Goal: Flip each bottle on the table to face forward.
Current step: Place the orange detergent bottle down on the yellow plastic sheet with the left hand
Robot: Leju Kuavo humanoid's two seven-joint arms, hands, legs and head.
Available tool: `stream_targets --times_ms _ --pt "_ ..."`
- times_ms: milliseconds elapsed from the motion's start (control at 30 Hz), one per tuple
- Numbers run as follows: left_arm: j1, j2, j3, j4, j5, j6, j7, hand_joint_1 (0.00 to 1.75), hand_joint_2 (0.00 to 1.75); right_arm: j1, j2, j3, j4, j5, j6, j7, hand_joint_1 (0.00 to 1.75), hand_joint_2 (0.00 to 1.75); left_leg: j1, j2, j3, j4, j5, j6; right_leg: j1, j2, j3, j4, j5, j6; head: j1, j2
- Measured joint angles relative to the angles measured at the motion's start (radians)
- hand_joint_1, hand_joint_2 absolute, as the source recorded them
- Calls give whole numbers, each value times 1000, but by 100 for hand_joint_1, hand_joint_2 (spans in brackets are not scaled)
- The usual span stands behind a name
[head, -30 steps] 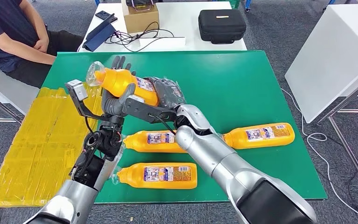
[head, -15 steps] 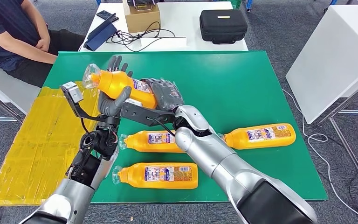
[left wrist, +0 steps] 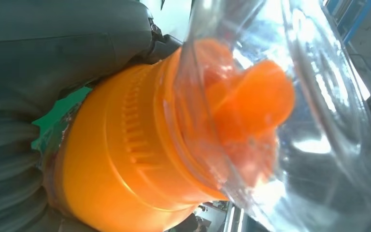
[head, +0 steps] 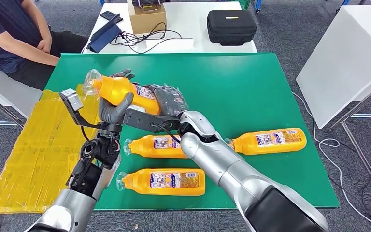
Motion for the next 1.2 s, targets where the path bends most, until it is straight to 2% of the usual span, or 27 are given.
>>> stream_targets --times_ms 367,400,500,533,733,967,1067,1200 --pt "14 5 0 -26 11 0 0 175 175 -1 4 7 2 -11 5 0 175 175 0 0 0 0 0 0 0 0 0 0 0 0 0 0" --pt "15 5 0 -28 12 0 0 175 175 -1 4 7 3 -12 4 0 133 175 0 0 0 0 0 0 0 0 0 0 0 0 0 0" --pt "16 7 0 -30 13 0 2 175 175 -1 4 7 7 -8 -8 -6 2 44 0 0 0 0 0 0 0 0 0 0 0 0 0 0" --pt "16 7 0 -32 14 2 3 175 175 -1 4 6 9 2 -18 -11 0 0 0 0 0 0 0 0 0 0 0 0 0 0 0 0" --pt "16 16 1 -37 -57 90 -26 175 175 2 0 -63 9 130 -42 -48 0 0 0 0 0 0 0 0 0 0 0 0 0 0 0 0" --pt "15 43 31 -35 -239 264 -81 175 175 38 -45 -236 -119 153 56 -87 0 0 0 0 0 0 0 0 0 0 0 0 0 0 0 0" --pt "5 64 46 -17 -396 438 -115 175 175 70 -82 -314 -220 98 109 -110 0 0 0 0 0 0 0 0 0 0 0 0 0 0 0 0" --pt "-30 110 69 54 -699 754 -146 175 175 110 -146 -413 -362 23 177 -130 0 0 0 0 0 0 0 0 0 0 0 0 0 0 0 0"
